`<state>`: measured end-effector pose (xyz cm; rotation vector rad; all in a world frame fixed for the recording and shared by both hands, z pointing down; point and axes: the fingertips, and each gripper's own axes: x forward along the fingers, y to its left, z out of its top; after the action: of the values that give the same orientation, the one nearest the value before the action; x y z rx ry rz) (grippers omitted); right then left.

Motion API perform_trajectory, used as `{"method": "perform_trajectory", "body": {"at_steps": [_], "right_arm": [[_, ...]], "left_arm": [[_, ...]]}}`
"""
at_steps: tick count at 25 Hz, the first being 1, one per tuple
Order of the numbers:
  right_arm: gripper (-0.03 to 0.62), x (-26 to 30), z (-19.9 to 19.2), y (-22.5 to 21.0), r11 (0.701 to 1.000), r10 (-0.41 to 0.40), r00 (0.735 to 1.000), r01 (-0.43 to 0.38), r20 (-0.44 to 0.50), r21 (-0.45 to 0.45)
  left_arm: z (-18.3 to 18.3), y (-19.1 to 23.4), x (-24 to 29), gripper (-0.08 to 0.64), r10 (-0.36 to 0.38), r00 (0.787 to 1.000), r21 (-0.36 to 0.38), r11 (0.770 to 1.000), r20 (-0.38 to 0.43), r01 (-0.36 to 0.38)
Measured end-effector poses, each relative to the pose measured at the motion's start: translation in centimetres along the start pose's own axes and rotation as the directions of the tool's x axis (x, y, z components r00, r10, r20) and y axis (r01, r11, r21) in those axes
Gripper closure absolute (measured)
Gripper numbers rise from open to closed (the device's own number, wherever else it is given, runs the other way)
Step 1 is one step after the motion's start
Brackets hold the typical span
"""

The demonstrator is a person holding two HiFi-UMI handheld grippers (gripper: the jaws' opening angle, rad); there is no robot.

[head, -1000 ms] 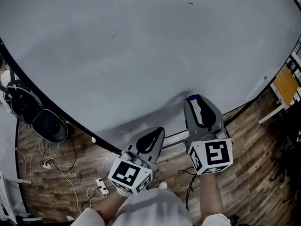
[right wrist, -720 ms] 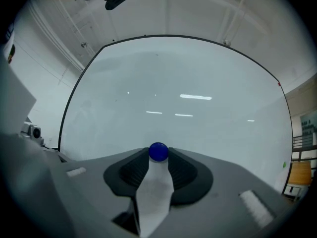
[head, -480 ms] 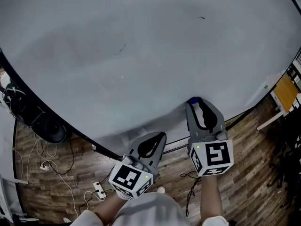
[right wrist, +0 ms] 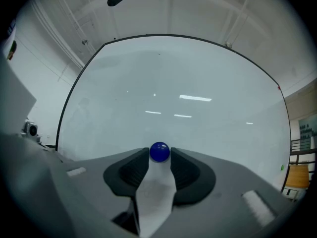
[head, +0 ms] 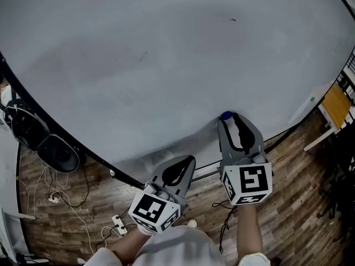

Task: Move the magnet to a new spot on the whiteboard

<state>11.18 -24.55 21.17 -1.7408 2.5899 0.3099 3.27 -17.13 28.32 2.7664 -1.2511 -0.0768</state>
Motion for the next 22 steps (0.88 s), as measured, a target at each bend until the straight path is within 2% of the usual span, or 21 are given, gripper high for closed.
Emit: {"method": "perform_trajectory", "body": {"at_steps": [14, 22], "right_arm": [[0.46, -2.8, 0.1, 0.4, 0.999, -0.042, 0.999, 0.042, 0.016, -0.01], [0.463, -7.0, -1.3, 0.8, 0.996, -0.093, 0.996, 0.093, 0.0, 0.005]], "left_arm": [[0.1, 0.0, -2.0, 0.554, 0.014, 1.0, 0.0, 1.0, 0.006, -0.014], [-0.3, -0.6, -4.0, 0.554, 0.02, 1.0, -0.014, 1.0, 0.011, -0.02]]}}
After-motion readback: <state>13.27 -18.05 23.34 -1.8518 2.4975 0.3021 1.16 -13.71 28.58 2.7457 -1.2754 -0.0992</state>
